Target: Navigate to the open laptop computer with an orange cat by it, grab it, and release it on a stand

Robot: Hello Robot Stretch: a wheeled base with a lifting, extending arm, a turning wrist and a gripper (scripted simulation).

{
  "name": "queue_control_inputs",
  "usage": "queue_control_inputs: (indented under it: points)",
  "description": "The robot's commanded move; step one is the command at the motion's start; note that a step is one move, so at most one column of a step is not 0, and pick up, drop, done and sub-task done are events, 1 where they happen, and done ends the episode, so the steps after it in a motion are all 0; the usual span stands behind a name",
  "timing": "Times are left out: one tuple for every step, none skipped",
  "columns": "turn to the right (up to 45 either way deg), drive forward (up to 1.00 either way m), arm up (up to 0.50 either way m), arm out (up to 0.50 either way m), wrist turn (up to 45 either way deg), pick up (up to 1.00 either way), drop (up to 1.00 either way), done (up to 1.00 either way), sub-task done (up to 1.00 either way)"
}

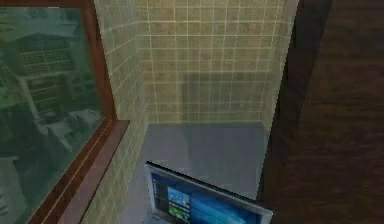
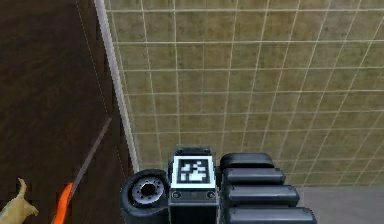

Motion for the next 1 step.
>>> queue_control_inputs:
  points:
    - [45.0,0.00,0.00,0.00,0.0,0.00,0.00,0.00,0.00]
